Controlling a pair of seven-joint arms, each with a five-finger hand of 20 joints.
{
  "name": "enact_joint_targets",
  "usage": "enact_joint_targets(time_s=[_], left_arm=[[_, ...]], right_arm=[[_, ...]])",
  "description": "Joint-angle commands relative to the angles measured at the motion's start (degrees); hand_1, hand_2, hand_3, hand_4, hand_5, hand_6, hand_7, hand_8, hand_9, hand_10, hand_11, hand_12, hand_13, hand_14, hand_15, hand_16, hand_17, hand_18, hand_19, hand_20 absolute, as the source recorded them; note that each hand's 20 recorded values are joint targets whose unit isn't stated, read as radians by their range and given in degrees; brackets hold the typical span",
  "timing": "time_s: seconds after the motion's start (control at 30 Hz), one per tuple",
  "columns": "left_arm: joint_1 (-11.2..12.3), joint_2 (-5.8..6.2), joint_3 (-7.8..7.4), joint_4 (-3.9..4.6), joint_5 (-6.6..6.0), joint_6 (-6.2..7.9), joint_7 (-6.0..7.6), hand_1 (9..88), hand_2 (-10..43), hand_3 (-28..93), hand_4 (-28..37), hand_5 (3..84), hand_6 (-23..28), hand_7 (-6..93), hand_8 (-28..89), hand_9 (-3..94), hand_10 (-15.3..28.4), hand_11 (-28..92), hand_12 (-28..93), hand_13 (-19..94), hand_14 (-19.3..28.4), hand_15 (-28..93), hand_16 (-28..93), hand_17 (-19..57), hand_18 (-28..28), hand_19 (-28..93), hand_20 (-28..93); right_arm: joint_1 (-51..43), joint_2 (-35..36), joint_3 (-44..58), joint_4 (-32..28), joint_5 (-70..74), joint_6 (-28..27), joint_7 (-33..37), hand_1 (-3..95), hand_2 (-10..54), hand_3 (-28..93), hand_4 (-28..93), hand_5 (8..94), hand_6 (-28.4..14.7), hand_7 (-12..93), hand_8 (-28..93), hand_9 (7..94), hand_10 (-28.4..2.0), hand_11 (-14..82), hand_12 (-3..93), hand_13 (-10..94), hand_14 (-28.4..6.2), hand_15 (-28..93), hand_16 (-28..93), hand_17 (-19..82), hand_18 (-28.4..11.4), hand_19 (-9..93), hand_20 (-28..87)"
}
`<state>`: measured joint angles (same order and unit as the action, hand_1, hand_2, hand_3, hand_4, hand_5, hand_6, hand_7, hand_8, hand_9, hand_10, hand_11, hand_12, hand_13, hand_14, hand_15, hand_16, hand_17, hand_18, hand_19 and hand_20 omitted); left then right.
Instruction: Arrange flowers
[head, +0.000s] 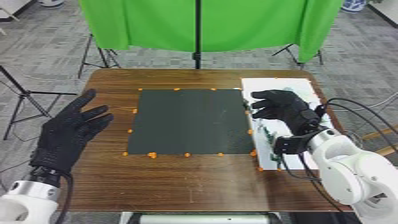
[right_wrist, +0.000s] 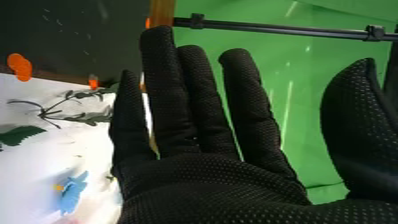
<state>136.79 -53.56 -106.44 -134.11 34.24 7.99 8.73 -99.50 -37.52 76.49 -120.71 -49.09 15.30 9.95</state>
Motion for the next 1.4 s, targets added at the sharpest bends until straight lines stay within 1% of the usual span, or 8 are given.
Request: enact_joint_targets(time_s=[0.03, 0.4, 0.57, 0.67, 0.77, 0.97, 1.03, 1.4], left_arm=[[0.8, 0.00, 0.25, 0.01, -0.56, 1.04, 0.09, 24.4, 4.7, 76, -20.2, 28.0, 5.1, 16.0, -11, 29.4, 19.3, 24, 13, 21, 26.9, 46, -5, -12.5, 25.5, 49, 8], [1.9, 0.10, -0.35, -0.41, -0.91, 1.87, 0.75, 24.3, 4.8, 76, -20.0, 28.1, 5.3, 16.6, -11, 29.3, 19.3, 25, 13, 21, 27.0, 47, -6, -12.4, 25.5, 49, 8], [4.2, 0.08, -1.28, -1.78, -0.87, 2.78, 3.47, 24.3, 5.0, 76, -19.9, 28.2, 5.4, 16.8, -11, 29.4, 19.4, 25, 13, 21, 27.0, 47, -6, -12.3, 25.4, 50, 8], [5.8, 0.09, -2.23, -2.83, -0.68, 3.13, 4.01, 24.3, 5.1, 76, -19.9, 28.3, 5.5, 17.1, -11, 29.4, 19.5, 25, 13, 22, 27.1, 47, -6, -12.1, 25.4, 50, 8], [6.2, 0.72, -2.72, -3.21, -0.60, 3.34, 5.19, 24.4, 5.2, 76, -19.9, 28.5, 5.6, 17.2, -11, 29.5, 19.6, 26, 13, 22, 27.1, 48, -6, -12.1, 25.4, 50, 8], [6.8, 1.47, -3.23, -3.40, -1.26, 4.61, 5.72, 24.4, 5.3, 76, -19.8, 28.9, 6.0, 17.1, -11, 30.0, 19.8, 26, 13, 22, 27.2, 48, -7, -12.0, 25.4, 50, 8], [6.4, 1.49, -3.42, -3.20, -1.25, 3.85, 5.45, 24.4, 5.4, 76, -19.9, 29.0, 6.1, 17.1, -11, 30.0, 19.9, 27, 13, 22, 27.3, 49, -7, -12.0, 25.4, 50, 8], [6.5, 1.72, -3.56, -3.06, -1.59, 4.03, 5.37, 24.4, 5.4, 77, -19.8, 29.7, 6.6, 16.9, -11, 30.5, 20.2, 27, 13, 22, 27.6, 50, -7, -11.9, 25.5, 51, 8]], right_arm=[[-0.3, -0.3, 0.2, -0.7, -2.1, 0.7, 0.7, 18.4, 6.0, 82, -26, 50.6, -5.0, 22, -15, 50.0, -19.3, 19.3, 15.0, 44, -17.3, 49, 11, 5, -21.2, 55, 19], [-1.9, 0.0, 1.6, -2.1, -6.6, 1.0, 2.8, 18.5, 5.9, 83, -26, 50.6, -5.0, 22, -15, 50.2, -19.3, 19.8, 15.0, 44, -17.3, 51, 11, 6, -22.3, 57, 20], [-3.5, 0.3, 2.6, -3.4, -10.7, 1.2, 5.7, 18.4, 5.1, 83, -26, 50.4, -5.0, 22, -15, 50.2, -19.2, 20.0, 15.0, 45, -17.5, 52, 11, 7, -22.6, 59, 21], [-4.2, 0.2, 3.4, -4.3, -15.6, 1.6, 9.0, 19.2, 4.0, 82, -25, 50.3, -5.0, 21, -15, 50.9, -19.1, 19.9, 14.9, 46, -17.5, 53, 11, 10, -22.7, 62, 21], [-6.1, 0.5, 5.1, -6.1, -20.7, 1.4, 13.5, 20.9, 2.7, 82, -25, 50.2, -4.9, 21, -14, 52.0, -18.7, 20.1, 14.9, 49, -17.2, 55, 10, 13, -23.8, 66, 22], [-7.2, -0.1, 7.2, -9.3, -27.5, 0.3, 25.7, 23.2, 1.8, 81, -24, 50.7, -5.2, 21, -14, 54.1, -19.1, 20.9, 15.1, 51, -17.8, 56, 10, 18, -25.0, 71, 22], [-8.7, 0.4, 7.7, -10.0, -30.5, 0.6, 27.4, 24.0, 1.3, 80, -24, 51.2, -5.7, 21, -14, 55.2, -19.8, 21.8, 15.3, 52, -18.2, 58, 10, 20, -24.9, 74, 21], [-7.6, 2.3, 1.7, -11.7, -48.9, -2.2, 42.5, 26.7, -2.2, 73, -22, 57.7, -8.0, 18, -12, 67.8, -20.0, 32.0, 17.6, 65, -15.7, 68, 12, 32, -25.7, 92, 7]])
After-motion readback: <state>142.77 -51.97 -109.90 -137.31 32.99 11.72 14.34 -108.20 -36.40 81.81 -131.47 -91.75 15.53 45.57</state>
